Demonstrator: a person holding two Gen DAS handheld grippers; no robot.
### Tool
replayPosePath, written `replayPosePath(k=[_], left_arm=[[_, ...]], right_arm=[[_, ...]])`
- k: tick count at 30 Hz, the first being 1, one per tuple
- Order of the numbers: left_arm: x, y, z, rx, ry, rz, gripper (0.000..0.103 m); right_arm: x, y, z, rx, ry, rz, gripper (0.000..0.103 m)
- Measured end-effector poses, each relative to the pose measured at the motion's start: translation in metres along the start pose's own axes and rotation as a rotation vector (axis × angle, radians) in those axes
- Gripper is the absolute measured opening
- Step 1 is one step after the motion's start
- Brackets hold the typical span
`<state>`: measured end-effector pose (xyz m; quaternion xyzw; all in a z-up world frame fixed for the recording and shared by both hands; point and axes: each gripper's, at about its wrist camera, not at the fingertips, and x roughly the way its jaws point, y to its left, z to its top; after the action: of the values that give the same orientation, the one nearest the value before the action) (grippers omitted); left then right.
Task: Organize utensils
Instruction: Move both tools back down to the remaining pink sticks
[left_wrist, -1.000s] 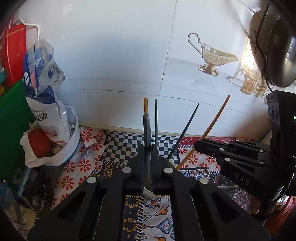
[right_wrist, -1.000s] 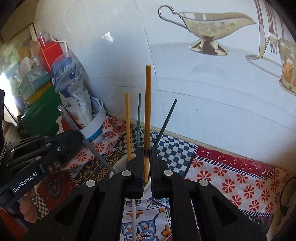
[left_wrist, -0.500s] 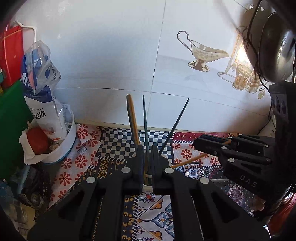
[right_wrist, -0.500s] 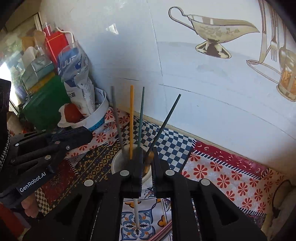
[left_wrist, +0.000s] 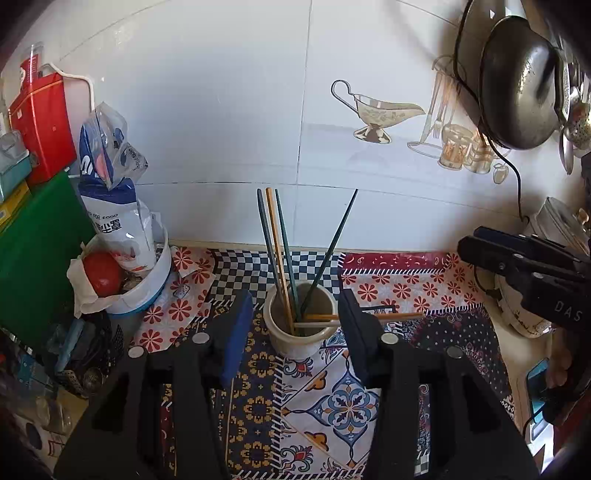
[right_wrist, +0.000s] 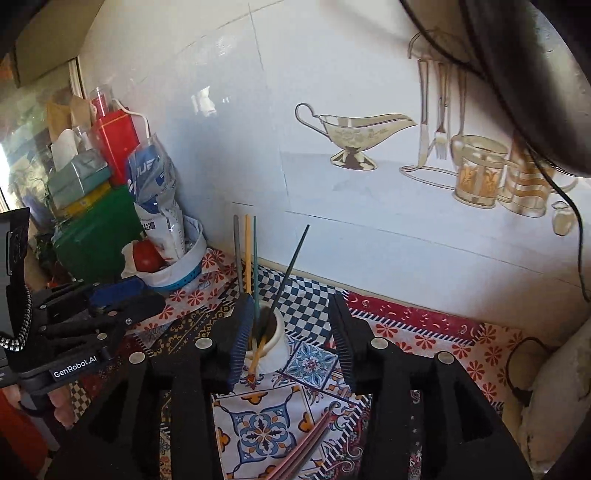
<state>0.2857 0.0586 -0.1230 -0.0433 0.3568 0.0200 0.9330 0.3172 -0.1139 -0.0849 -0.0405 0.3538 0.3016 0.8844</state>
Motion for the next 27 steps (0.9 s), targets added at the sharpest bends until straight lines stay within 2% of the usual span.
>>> replayPosePath(k=[5, 8, 12, 21, 27], left_arm=[[-0.002, -0.001, -0.021, 0.004, 0.024, 0.018, 0.063], [0.004, -0.004, -0.033, 0.017, 0.062, 0.020, 0.063], [0.018, -0.009, -0.051, 0.041, 0.130, 0.017, 0.063], [0.056, -0.027, -0.100, 0.076, 0.290, -0.010, 0.063], [0.074, -0.036, -0.130, 0.093, 0.371, -0.024, 0.063]], right_arm=[[-0.015, -0.011, -0.023, 0.013, 0.027, -0.060, 0.041], [-0.019, -0.020, -0.041, 0.042, 0.054, -0.098, 0.047], [-0.018, -0.031, -0.069, 0.085, 0.111, -0.125, 0.048], [0.018, -0.039, -0.141, 0.156, 0.294, -0.156, 0.048], [0.047, -0.025, -0.183, 0.164, 0.418, -0.129, 0.048]])
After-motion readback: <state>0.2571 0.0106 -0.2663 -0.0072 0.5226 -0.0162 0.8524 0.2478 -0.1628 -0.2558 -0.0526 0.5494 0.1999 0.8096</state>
